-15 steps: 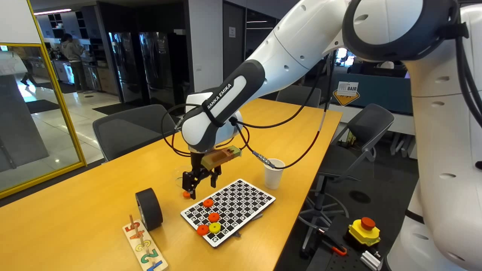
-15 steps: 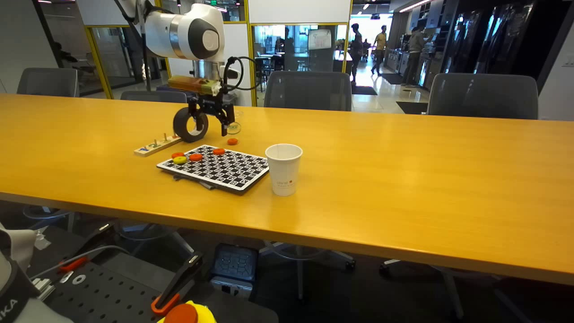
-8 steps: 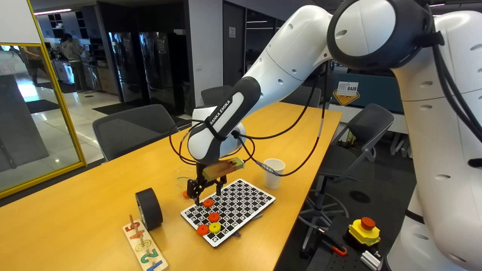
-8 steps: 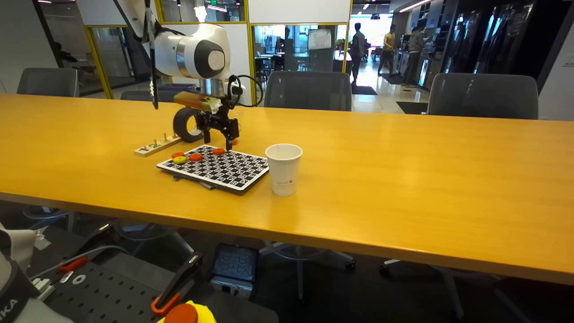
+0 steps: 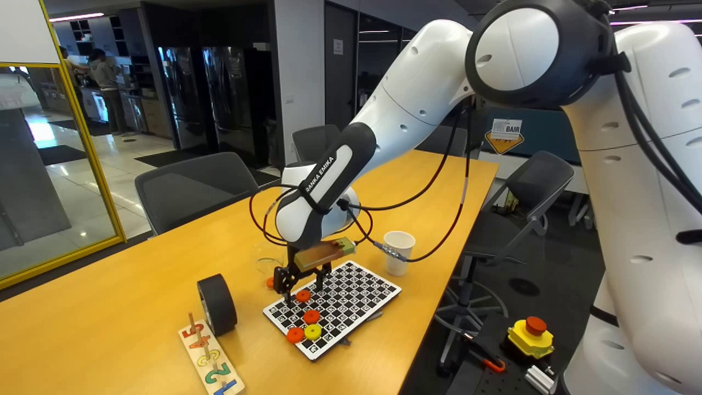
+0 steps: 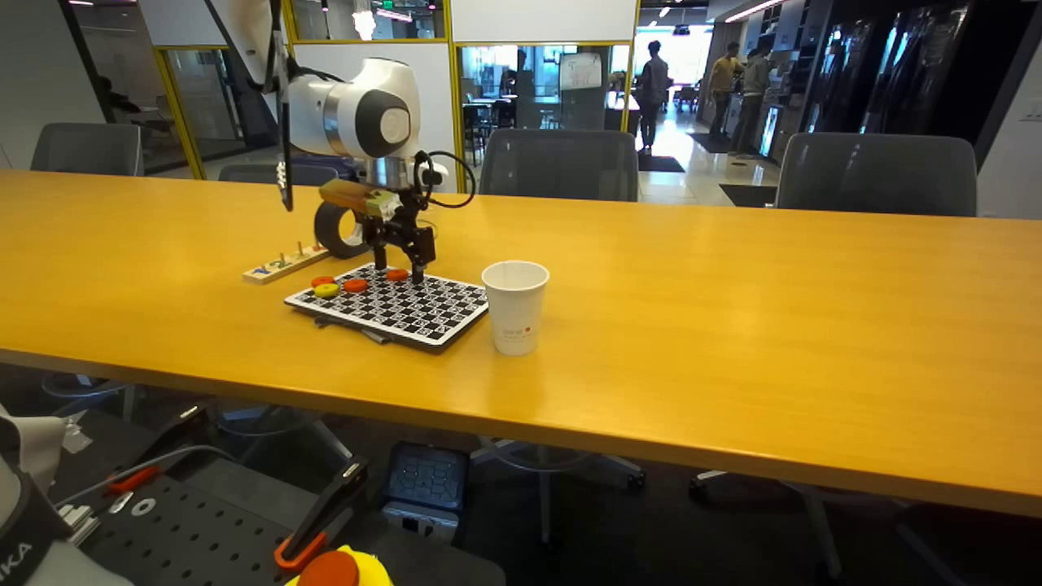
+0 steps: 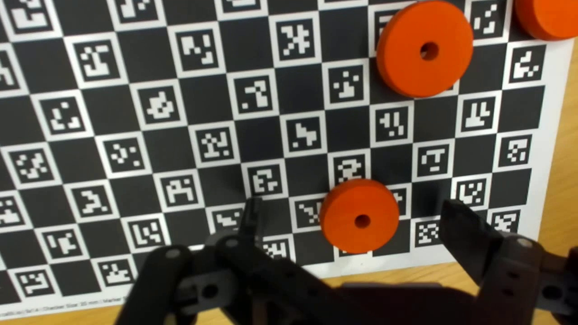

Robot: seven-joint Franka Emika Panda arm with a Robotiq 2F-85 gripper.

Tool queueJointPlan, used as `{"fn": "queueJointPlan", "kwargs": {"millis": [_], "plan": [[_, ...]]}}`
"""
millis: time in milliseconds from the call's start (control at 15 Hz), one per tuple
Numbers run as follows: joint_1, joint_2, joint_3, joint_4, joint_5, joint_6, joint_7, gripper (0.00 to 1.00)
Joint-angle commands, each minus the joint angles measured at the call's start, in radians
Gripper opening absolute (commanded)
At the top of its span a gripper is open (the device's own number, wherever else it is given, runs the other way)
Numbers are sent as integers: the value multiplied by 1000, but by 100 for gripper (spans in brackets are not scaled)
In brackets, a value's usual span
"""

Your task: Put two orange rings in the white cup and the rest in the clear cup

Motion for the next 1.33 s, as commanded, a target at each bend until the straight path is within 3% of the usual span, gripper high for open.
{"fn": "queueJointPlan", "kwargs": {"millis": [0, 267, 333, 467, 867, 1267], "plan": [[37, -13, -33, -9, -8, 28, 42, 100], [58, -13, -52, -8, -20, 26, 65, 100], [64, -13, -56, -9, -25, 27, 69, 75], [75, -17, -65, -11, -36, 26, 83, 66], [100, -41, -93, -18, -79, 2, 128, 20], [140, -116, -138, -38, -161, -29, 222, 17]]}}
